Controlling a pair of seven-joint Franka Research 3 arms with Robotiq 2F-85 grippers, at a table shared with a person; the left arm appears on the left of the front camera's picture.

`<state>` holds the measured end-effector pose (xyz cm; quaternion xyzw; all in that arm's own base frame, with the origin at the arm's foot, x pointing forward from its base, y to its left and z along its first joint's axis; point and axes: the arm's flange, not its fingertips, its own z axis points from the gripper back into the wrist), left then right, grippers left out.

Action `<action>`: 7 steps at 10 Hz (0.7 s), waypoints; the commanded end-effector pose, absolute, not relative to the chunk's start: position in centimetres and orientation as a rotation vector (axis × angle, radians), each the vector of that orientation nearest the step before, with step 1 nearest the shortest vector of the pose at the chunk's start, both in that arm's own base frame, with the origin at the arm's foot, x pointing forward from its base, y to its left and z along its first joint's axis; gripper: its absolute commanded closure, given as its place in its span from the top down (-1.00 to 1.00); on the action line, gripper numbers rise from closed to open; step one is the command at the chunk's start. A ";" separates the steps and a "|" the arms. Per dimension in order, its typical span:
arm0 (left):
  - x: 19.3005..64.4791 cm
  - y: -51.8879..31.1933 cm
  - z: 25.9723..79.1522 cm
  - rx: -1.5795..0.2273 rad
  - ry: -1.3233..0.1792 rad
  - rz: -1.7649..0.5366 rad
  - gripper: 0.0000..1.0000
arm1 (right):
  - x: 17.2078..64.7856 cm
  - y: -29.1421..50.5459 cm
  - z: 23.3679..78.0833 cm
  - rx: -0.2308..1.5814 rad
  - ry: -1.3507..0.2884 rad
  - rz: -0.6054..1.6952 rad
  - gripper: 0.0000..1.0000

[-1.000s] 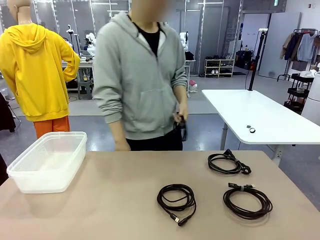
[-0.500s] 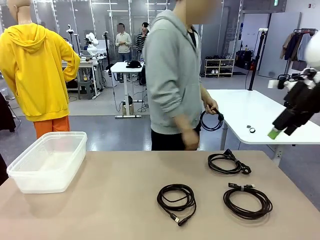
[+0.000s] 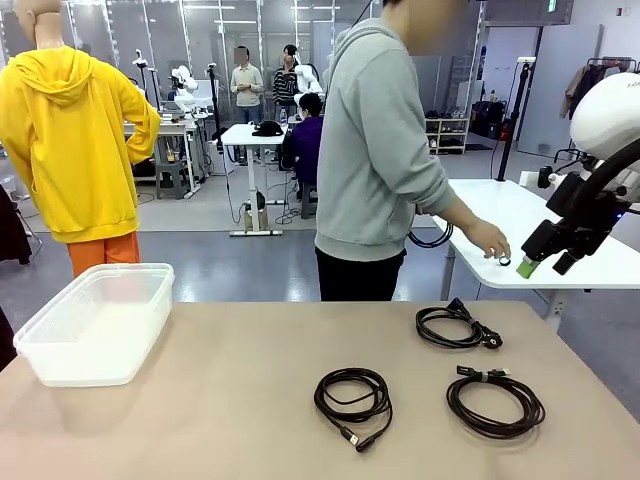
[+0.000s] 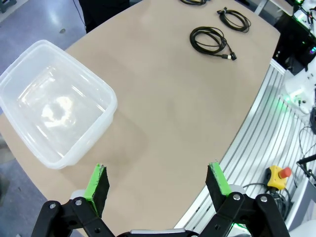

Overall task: Organize and store the cables.
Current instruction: Place the Power Cable into the Organizing box.

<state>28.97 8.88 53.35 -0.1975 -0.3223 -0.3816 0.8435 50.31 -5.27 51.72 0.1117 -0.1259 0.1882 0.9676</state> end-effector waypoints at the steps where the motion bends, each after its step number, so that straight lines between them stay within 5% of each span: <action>1: 29.0 8.9 53.4 -0.426 -0.687 -0.823 1.00 | 50.0 -5.1 51.9 0.221 -0.241 0.399 1.00; 4: 29.0 8.9 53.4 -0.426 -0.687 -0.823 1.00 | 50.2 -5.0 51.8 0.227 -0.249 0.386 1.00; 7: 29.0 8.9 53.4 -0.426 -0.687 -0.823 1.00 | 56.7 -2.4 47.9 0.167 -0.212 0.344 1.00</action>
